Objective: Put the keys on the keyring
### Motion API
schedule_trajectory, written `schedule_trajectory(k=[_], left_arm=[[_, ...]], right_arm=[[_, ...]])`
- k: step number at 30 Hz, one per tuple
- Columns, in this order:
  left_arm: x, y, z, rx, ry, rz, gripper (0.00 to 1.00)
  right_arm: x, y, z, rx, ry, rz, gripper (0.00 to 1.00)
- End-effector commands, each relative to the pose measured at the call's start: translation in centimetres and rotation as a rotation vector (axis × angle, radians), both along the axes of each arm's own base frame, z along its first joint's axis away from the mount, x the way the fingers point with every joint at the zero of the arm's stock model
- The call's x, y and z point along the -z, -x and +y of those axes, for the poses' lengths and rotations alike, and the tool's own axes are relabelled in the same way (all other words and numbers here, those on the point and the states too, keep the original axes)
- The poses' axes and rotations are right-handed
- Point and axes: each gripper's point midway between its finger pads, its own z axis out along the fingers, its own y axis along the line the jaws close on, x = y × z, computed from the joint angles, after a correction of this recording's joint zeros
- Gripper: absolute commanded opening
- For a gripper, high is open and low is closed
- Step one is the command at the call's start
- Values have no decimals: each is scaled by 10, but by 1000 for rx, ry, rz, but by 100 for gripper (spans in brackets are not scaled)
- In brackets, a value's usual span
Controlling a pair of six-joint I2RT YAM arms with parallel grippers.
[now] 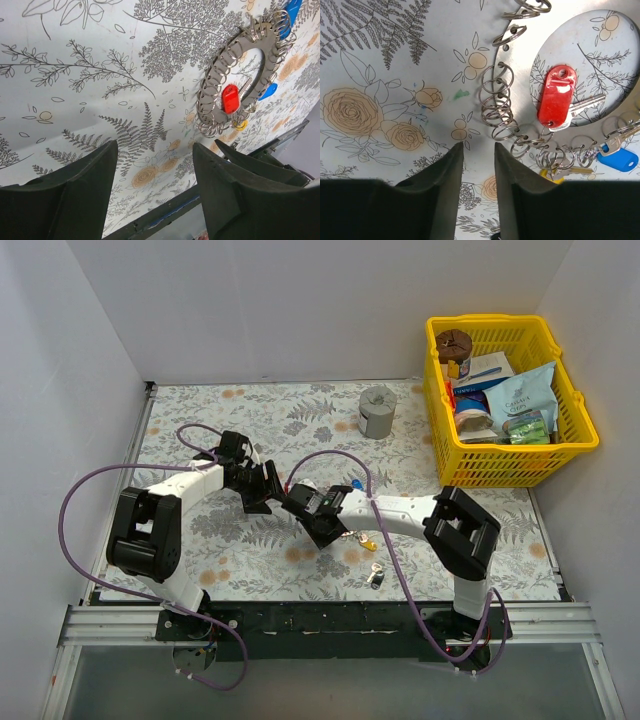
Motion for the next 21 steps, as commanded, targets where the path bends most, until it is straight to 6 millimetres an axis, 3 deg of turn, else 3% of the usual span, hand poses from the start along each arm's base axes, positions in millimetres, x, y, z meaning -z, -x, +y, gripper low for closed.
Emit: schedule_trajectory(k=[1, 13, 21], left_arm=[[-15, 2, -1, 16, 32, -45, 61], [-10, 7, 3, 13, 10, -42, 61], [-8, 7, 4, 10, 7, -36, 61]], right_arm=[[-2, -7, 8, 24, -2, -19, 37], [7, -13, -2, 53, 56, -39, 34], [2, -20, -10, 73, 60, -69, 25]])
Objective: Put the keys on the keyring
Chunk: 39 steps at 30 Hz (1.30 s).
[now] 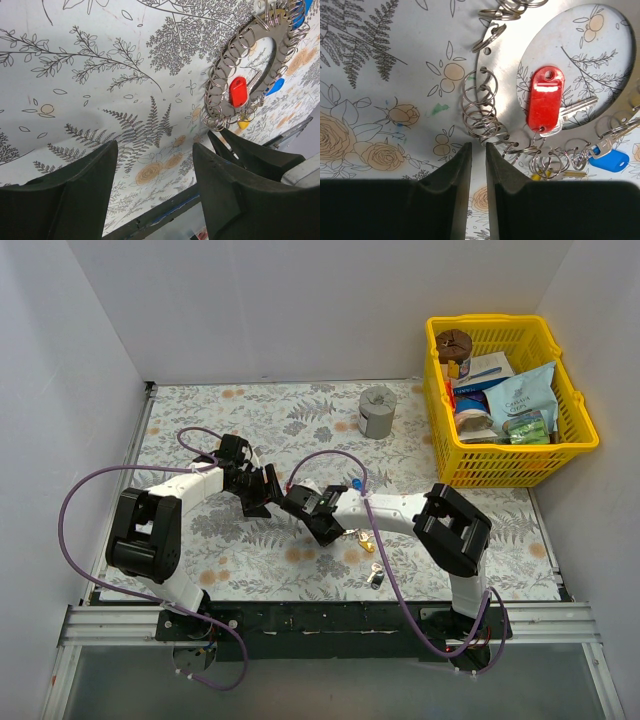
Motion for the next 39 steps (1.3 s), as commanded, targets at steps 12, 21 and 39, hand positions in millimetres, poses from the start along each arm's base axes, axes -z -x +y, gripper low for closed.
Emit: schedule_trajectory(k=[12, 21, 39], left_arm=[[-10, -2, 2, 4, 7, -49, 61], [-7, 0, 3, 2, -1, -40, 61], [-32, -17, 7, 6, -29, -138, 61]], right_arm=[[-8, -14, -3, 25, -10, -54, 29], [10, -8, -3, 11, -33, -5, 21], [-41, -10, 2, -108, -198, -25, 1]])
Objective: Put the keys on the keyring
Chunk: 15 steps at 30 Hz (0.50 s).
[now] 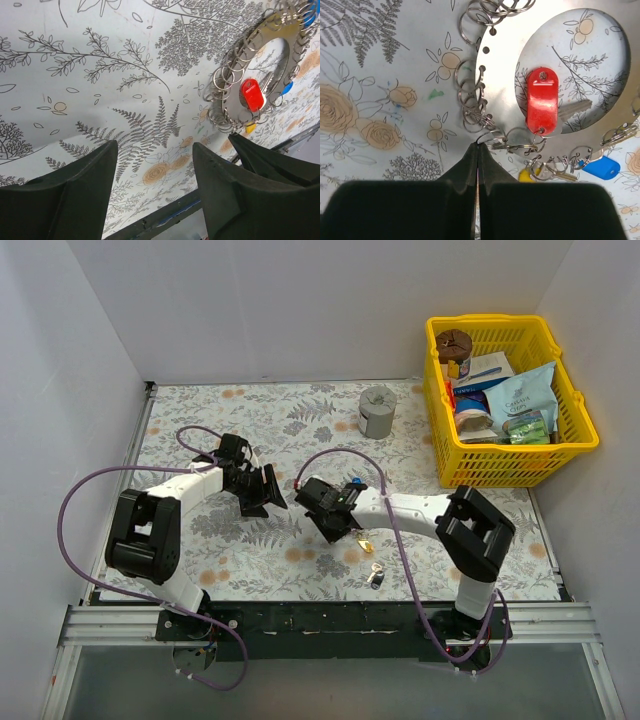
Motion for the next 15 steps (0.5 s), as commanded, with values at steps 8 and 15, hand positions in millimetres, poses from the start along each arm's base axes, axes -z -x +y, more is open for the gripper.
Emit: schedule_trajectory(k=[8, 15], left_arm=[[-50, -23, -3, 14, 31, -182, 61], [-78, -26, -13, 87, 106, -291, 61]], right_arm=[[-65, -2, 13, -150, -250, -39, 1], [-85, 1, 14, -227, -350, -44, 1]])
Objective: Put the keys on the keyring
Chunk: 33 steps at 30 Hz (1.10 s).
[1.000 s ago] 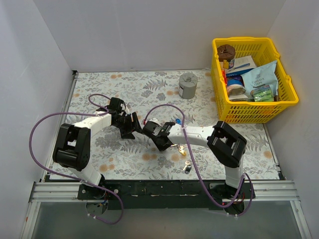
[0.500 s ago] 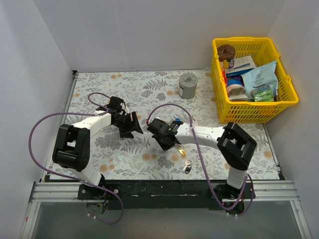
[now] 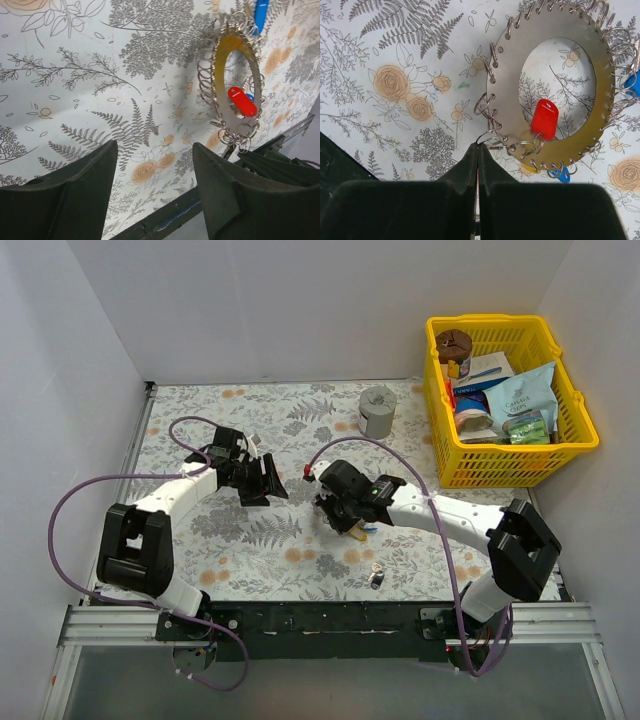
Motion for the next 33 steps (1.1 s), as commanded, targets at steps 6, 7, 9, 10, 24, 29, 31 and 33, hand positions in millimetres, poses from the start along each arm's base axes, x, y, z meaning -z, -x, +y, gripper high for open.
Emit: schedule_trajectory(k=[6, 7, 9, 10, 24, 29, 31, 33], left_arm=[[-93, -15, -18, 122, 147, -336, 61], [-100, -15, -19, 132, 157, -362, 61], [-119, -14, -23, 157, 193, -426, 61], [-124, -13, -25, 169, 209, -441, 61], [-193, 7, -43, 328, 369, -640, 66], [-194, 8, -44, 333, 381, -640, 68], [-190, 5, -42, 309, 361, -638, 68], [-182, 1, -39, 282, 338, -620, 68]], right_arm=[[-54, 3, 14, -184, -205, -74, 1], [-59, 3, 15, -195, -221, -81, 1], [-73, 2, 16, -231, -278, -99, 1], [-81, 2, 15, -247, -301, -116, 1], [-146, 17, 18, -494, -547, -94, 1], [-140, 5, 15, -435, -501, -94, 1], [-132, -5, 11, -358, -459, -78, 1], [-119, -9, 3, -293, -400, -54, 1]])
